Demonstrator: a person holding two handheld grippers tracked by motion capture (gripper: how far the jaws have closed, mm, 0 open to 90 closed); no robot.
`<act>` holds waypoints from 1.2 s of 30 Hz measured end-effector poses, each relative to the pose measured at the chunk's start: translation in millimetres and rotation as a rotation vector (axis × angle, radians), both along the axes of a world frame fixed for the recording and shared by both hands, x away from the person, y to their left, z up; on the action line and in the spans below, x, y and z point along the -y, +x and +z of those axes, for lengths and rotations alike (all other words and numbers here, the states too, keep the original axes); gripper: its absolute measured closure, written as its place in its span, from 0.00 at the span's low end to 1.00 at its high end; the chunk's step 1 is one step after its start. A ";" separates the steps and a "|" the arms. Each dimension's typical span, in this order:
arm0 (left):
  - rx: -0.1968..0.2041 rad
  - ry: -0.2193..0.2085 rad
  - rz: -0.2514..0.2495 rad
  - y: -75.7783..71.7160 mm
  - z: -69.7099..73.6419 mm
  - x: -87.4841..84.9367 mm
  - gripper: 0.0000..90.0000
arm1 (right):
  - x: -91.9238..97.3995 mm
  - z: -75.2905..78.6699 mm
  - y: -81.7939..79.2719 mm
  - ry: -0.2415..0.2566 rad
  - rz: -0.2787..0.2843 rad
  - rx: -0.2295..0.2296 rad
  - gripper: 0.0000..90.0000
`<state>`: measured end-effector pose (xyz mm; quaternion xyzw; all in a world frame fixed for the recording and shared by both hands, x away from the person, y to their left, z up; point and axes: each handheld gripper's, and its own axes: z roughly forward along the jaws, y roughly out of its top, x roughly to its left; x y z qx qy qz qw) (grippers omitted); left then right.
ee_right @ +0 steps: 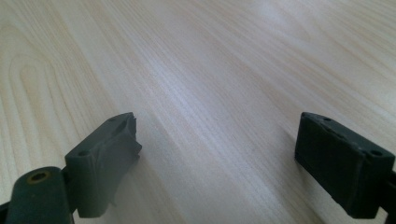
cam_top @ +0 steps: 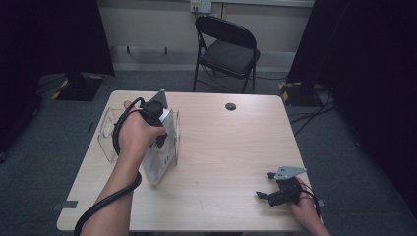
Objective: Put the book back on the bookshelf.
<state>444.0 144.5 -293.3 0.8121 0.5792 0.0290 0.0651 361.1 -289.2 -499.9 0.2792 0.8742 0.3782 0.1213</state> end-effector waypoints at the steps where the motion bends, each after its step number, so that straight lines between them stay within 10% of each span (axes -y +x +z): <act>1: 0.000 -0.002 0.000 0.7 -0.3 -0.5 0.59 | 0.0 0.0 0.0 0.000 0.000 0.000 0.14; 36: 0.025 -0.007 0.081 19.9 -2.4 2.1 0.59 | 0.0 0.0 0.0 0.001 0.000 0.000 0.14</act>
